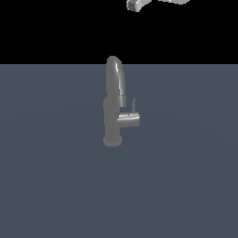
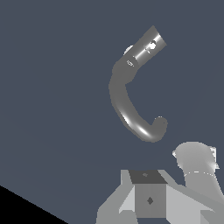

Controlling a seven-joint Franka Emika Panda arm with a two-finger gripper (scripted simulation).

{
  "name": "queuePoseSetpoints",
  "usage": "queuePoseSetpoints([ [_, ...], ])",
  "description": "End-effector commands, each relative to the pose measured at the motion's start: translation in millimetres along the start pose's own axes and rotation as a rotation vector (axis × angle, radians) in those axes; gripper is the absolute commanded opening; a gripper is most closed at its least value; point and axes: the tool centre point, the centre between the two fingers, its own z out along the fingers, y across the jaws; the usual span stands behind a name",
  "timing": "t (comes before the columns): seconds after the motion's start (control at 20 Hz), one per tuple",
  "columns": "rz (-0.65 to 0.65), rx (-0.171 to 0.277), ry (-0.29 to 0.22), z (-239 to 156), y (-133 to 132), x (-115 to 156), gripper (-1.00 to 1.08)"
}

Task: Turn on the faucet by rotating a designated handle.

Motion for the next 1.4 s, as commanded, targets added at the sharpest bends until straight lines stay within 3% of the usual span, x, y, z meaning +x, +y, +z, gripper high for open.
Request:
queuePoseSetpoints([
  [0.0,0.036,0.035,-0.045,3,0,16,-1.0],
  [0.65,0.243,0.231,-0.303,38,10,103,-1.0],
  [1.35,0.502,0.472,-0.618,112,29,188,-1.0],
])
